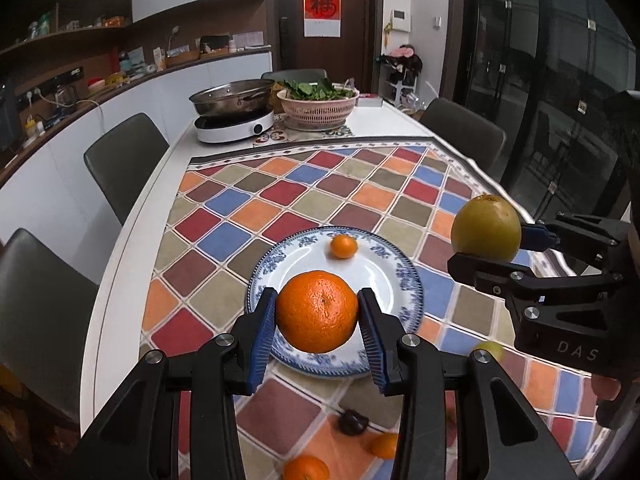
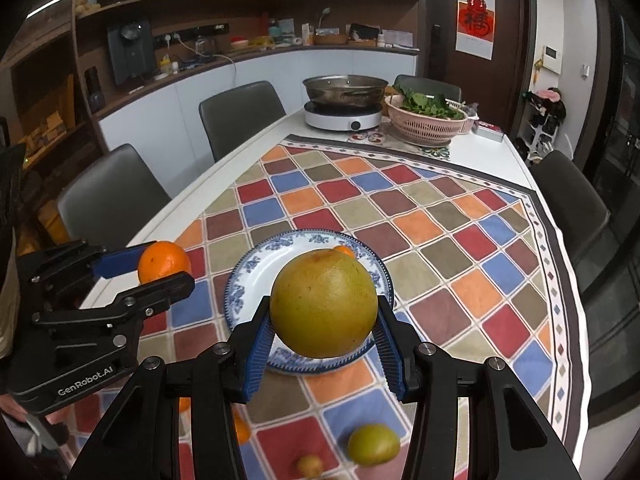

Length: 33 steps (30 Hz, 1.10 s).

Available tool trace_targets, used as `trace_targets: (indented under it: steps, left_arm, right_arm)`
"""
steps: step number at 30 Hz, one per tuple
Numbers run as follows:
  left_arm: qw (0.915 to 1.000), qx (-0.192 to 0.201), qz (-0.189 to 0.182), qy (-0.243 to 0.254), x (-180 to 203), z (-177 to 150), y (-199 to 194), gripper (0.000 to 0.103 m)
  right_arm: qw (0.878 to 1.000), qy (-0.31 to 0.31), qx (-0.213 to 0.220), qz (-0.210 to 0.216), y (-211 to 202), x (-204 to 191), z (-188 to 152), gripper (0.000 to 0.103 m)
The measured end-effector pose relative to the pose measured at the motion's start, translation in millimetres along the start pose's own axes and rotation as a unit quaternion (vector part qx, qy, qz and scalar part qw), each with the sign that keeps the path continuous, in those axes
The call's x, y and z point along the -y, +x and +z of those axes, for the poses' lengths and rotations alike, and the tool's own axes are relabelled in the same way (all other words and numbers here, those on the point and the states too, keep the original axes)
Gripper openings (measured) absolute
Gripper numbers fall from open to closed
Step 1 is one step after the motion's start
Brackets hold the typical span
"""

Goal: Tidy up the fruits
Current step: 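Carry the large orange onto the plate with left tool while right tool places the pear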

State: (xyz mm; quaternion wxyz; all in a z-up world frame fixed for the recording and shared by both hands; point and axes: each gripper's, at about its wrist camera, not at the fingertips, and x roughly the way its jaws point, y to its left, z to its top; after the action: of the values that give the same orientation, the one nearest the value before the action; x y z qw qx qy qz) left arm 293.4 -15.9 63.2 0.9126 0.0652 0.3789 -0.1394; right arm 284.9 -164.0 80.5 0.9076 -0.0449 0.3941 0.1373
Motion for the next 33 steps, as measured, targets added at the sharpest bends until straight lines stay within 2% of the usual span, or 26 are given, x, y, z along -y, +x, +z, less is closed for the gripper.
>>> trace_targets:
  steps: [7, 14, 18, 25, 26, 27, 28, 31, 33]
  left_arm:
    - [0.9995, -0.030, -0.006, 0.001, -13.3, 11.0, 51.0, 0.040]
    - [0.9968, -0.079, -0.012, -0.003, -25.4, 11.8, 105.5, 0.040]
    - [0.9963, -0.085, -0.007, 0.000, -29.9, 7.7, 124.3, 0.040]
    - [0.9951, -0.099, -0.007, 0.001, -28.3, 4.5, 140.3, 0.041]
    - [0.9949, -0.101, -0.003, 0.000, -28.3, 4.2, 140.5, 0.044]
    - [0.9949, -0.101, 0.002, -0.002, -28.9, 3.9, 139.6, 0.055]
    - [0.9953, -0.097, 0.005, -0.004, -30.1, 3.9, 137.6, 0.059]
    - [0.9962, -0.084, 0.020, 0.000, -31.7, 3.3, 123.0, 0.062]
    - [0.9958, -0.083, 0.040, 0.004, -31.7, 2.5, 112.8, 0.062]
  right_arm:
    - [1.000, 0.007, -0.028, 0.011, 51.2, 13.8, 9.5, 0.049]
    - [0.996, 0.022, -0.082, 0.005, 113.9, 26.9, 10.2, 0.049]
    - [0.994, 0.023, -0.104, -0.002, 137.4, 29.2, 7.2, 0.049]
    - [0.992, 0.038, -0.120, 0.004, 156.7, 33.5, 1.2, 0.049]
    - [0.992, 0.036, -0.120, 0.005, 156.9, 32.8, 0.9, 0.049]
    - [0.992, 0.034, -0.120, 0.004, 157.4, 32.4, 1.0, 0.049]
    - [0.992, 0.031, -0.121, 0.001, 157.3, 32.0, 1.0, 0.049]
    - [0.993, 0.027, -0.113, -0.009, 150.3, 31.5, 1.0, 0.052]
    - [0.994, 0.022, -0.102, -0.017, 141.2, 31.0, 2.7, 0.061]
